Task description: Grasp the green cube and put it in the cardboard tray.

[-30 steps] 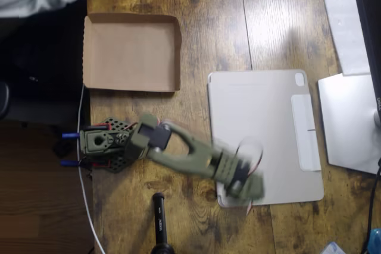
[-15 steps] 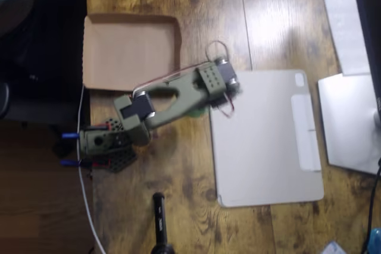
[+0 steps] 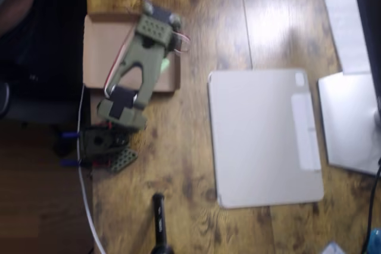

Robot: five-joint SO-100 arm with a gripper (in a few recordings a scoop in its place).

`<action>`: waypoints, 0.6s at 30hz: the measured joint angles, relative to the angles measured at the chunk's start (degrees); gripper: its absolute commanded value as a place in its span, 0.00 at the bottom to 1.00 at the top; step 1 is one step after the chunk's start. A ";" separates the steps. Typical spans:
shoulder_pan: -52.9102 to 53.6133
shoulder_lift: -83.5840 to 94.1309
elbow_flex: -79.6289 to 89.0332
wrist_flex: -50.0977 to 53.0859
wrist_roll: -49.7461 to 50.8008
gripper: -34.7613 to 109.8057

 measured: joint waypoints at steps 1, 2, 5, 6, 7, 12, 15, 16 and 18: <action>-1.76 -0.70 -0.09 0.00 0.00 0.26; -2.37 -1.14 -0.18 0.00 0.00 0.28; -2.64 -2.11 -0.18 0.00 0.88 0.37; -2.55 -2.20 -0.18 0.00 1.05 0.39; -2.55 -2.29 -0.18 0.00 1.05 0.41; -2.20 -2.29 -0.26 0.00 2.11 0.47; -1.93 -2.20 -0.18 0.00 2.11 0.47; -1.93 -2.11 -0.18 0.00 2.11 0.46; -1.23 -2.02 0.09 0.00 1.67 0.43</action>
